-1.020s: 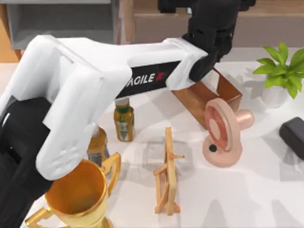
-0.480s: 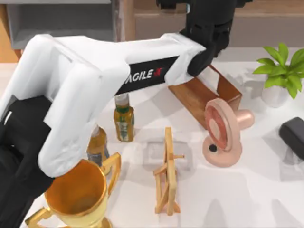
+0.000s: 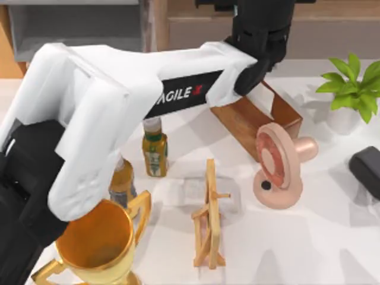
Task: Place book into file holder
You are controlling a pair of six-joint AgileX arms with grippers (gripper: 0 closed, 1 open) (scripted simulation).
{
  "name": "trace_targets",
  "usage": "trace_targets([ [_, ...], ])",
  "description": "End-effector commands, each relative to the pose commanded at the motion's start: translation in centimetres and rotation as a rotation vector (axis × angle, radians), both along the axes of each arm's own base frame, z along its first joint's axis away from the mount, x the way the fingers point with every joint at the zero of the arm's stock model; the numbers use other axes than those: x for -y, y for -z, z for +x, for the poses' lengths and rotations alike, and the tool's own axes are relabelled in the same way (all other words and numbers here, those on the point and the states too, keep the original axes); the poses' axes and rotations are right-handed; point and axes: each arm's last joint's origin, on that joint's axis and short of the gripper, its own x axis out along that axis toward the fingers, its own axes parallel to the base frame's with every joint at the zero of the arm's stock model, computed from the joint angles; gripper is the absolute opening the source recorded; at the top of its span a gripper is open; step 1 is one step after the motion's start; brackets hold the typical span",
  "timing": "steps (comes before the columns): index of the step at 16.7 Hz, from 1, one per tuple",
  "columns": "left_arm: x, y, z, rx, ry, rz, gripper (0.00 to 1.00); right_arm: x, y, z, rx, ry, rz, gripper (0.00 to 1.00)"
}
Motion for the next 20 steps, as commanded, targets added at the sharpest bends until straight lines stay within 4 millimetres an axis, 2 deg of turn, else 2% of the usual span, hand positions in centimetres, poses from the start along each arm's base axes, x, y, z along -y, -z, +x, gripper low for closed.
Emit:
trace_targets([
  [2,0.0,0.0,0.0,0.000,0.000,0.000,0.02,0.0,0.0,0.0,0.000,0.000,0.000,1.00],
  [3,0.0,0.0,0.0,0.000,0.000,0.000,0.00,0.0,0.0,0.0,0.000,0.000,0.000,1.00],
  [12,0.2,-0.2,-0.1,0.004,0.004,-0.002,0.00,0.0,0.0,0.0,0.000,0.000,0.000,1.00],
  [15,1.4,-0.8,-0.8,0.049,0.034,-0.032,0.00,0.0,0.0,0.0,0.000,0.000,0.000,1.00],
  [17,2.5,0.1,-1.4,0.059,0.064,-0.043,0.00,0.0,0.0,0.0,0.000,0.000,0.000,1.00],
  [20,2.3,-0.3,-1.1,0.065,0.060,-0.081,0.00,0.0,0.0,0.0,0.000,0.000,0.000,1.00],
])
